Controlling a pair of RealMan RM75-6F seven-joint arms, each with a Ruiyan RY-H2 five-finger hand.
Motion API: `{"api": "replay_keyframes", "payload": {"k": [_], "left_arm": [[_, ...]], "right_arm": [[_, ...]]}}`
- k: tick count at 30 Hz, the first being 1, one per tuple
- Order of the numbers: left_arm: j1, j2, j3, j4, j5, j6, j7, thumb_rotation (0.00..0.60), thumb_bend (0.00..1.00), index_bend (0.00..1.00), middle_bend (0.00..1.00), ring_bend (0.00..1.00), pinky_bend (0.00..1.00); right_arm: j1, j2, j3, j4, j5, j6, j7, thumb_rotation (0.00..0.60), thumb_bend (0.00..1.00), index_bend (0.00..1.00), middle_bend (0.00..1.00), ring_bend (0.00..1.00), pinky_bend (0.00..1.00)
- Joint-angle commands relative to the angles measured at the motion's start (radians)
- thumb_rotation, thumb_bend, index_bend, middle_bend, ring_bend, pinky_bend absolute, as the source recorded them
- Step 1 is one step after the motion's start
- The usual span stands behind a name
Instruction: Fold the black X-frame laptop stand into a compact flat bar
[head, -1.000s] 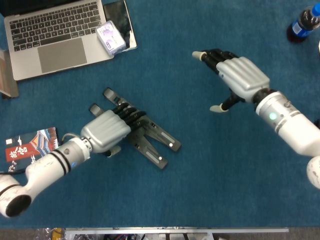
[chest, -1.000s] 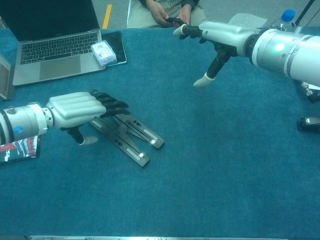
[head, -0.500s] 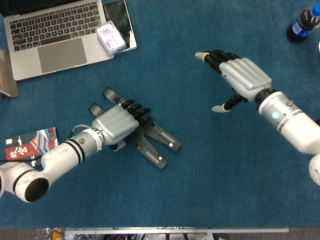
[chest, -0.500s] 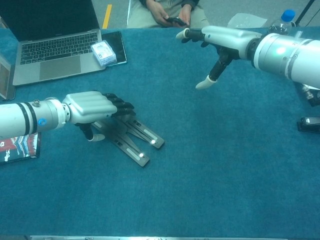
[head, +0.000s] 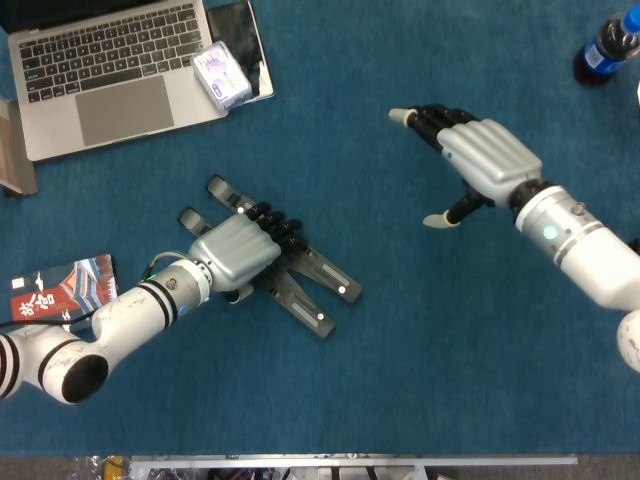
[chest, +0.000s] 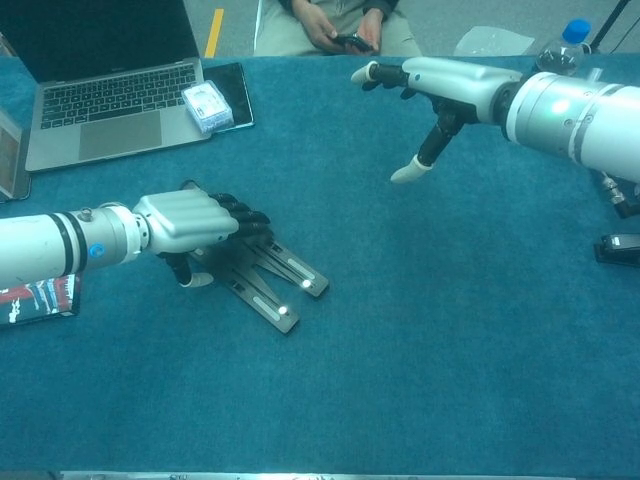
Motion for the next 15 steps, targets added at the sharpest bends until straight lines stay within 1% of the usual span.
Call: {"api": "replay_keyframes", "payload": {"k": [1, 8, 15], "left_arm": [[0.0, -0.002, 0.005, 0.002, 0.002, 0.004, -0.004, 0.6, 0.35, 0.0, 0.0, 0.0, 0.0], [0.003, -0.017, 0.013, 0.017, 0.013, 0.013, -0.032, 0.6, 0.35, 0.0, 0.0, 0.0, 0.0], [0.02, -0.034, 0.013, 0.041, 0.062, 0.031, -0.09, 0.6, 0.35, 0.0, 0.0, 0.0, 0.0]], "right_arm": [[-0.001, -0.001, 0.0, 0.002, 0.001, -0.001, -0.001, 0.6, 0.0, 0.0, 0.08, 0.0, 0.11], [-0.004, -0.005, 0.002, 0.003, 0.001, -0.001, -0.002, 0.6, 0.0, 0.0, 0.08, 0.0, 0.11], [-0.003, -0.01, 0.002, 0.006, 0.013, -0.001, -0.009, 0.6, 0.0, 0.0, 0.08, 0.0, 0.11]]}}
